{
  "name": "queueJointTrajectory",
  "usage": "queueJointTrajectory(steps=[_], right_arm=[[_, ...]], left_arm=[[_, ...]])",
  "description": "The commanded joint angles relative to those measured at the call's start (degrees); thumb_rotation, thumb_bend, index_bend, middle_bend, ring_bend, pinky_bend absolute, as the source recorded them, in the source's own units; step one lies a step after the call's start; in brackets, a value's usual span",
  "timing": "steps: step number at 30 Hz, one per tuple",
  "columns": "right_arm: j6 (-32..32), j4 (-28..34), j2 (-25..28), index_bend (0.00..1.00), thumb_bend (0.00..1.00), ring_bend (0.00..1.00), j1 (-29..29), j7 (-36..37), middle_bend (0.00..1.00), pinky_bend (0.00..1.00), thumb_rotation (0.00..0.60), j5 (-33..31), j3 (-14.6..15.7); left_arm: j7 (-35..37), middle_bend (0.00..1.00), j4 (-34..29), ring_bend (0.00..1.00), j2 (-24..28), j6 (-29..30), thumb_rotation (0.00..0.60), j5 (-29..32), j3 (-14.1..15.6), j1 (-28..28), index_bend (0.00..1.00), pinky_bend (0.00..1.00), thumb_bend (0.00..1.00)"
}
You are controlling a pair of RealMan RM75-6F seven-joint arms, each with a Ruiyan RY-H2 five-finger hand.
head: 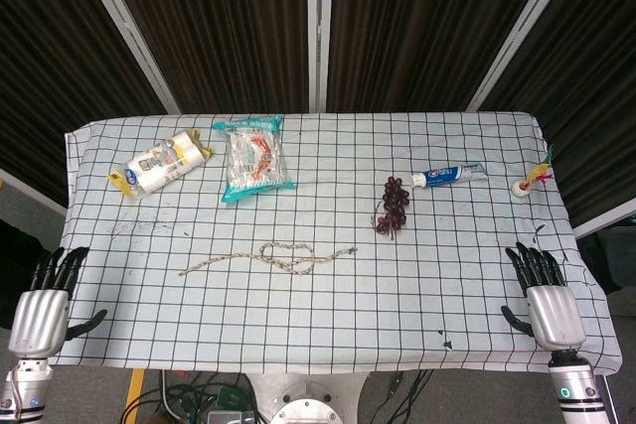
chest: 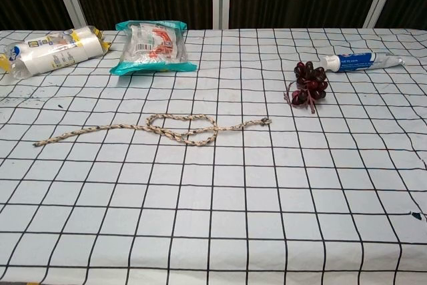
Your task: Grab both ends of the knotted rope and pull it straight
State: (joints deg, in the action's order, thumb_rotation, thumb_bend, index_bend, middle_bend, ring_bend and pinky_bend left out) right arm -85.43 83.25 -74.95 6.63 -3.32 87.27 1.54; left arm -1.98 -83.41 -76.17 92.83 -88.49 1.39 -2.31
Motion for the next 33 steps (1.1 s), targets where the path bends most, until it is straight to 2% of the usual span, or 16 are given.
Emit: queueJointTrajectory(steps=[1, 9, 14, 18, 25, 33], right_arm=[[0.08, 0.28, 0.15, 0.0, 0.15, 0.0, -0.07, 0.06, 0.0, 0.0, 0.6, 0.18, -0.17], [-0.19, 1.45, 0.83, 0.0, 0.15, 0.0, -0.36, 0.25, 0.0, 0.0, 0.6, 1.03, -0.67], [-0.33, 1.84, 0.92, 0.0, 0.15, 0.0, -0.37, 0.3, 0.0, 0.0, 0.6, 1.53, -1.1], [0.05, 3.18, 1.33, 0.0, 0.14, 0.0, 0.02, -0.66, 0.0, 0.0, 0.6, 1.85, -1.54], [2.72, 7.86, 3.18, 0.0, 0.15, 0.0, 3.51, -6.27, 0.0, 0.0, 0.6, 2.73, -4.14], [8.11, 12.46, 3.09, 0.0, 0.15, 0.0, 8.56, -11.58, 0.0, 0.0, 0.6, 1.38, -7.4]], left_arm=[[0.12, 0.09, -0.26, 0.0, 0.15, -0.07, 0.6, -0.25, -0.12, 0.0, 0.06, 0.05, 0.09], [-1.06, 0.09, -4.44, 0.0, 1.37, -3.24, 0.6, 0.0, 0.03, -0.76, 0.09, 0.06, 0.09], [-6.07, 0.09, -7.53, 0.0, 0.65, -6.42, 0.6, 1.04, -1.08, -2.6, 0.17, 0.06, 0.15], [-11.83, 0.09, -11.91, 0.0, 0.29, -10.7, 0.6, 4.09, -2.0, -4.43, 0.23, 0.06, 0.14], [-21.5, 0.1, -14.95, 0.0, -4.65, -16.63, 0.595, 9.32, -4.38, -8.43, 0.28, 0.06, 0.1], [-29.73, 0.13, -13.9, 0.0, -10.38, -19.65, 0.562, 14.44, -5.81, -11.58, 0.34, 0.06, 0.13]])
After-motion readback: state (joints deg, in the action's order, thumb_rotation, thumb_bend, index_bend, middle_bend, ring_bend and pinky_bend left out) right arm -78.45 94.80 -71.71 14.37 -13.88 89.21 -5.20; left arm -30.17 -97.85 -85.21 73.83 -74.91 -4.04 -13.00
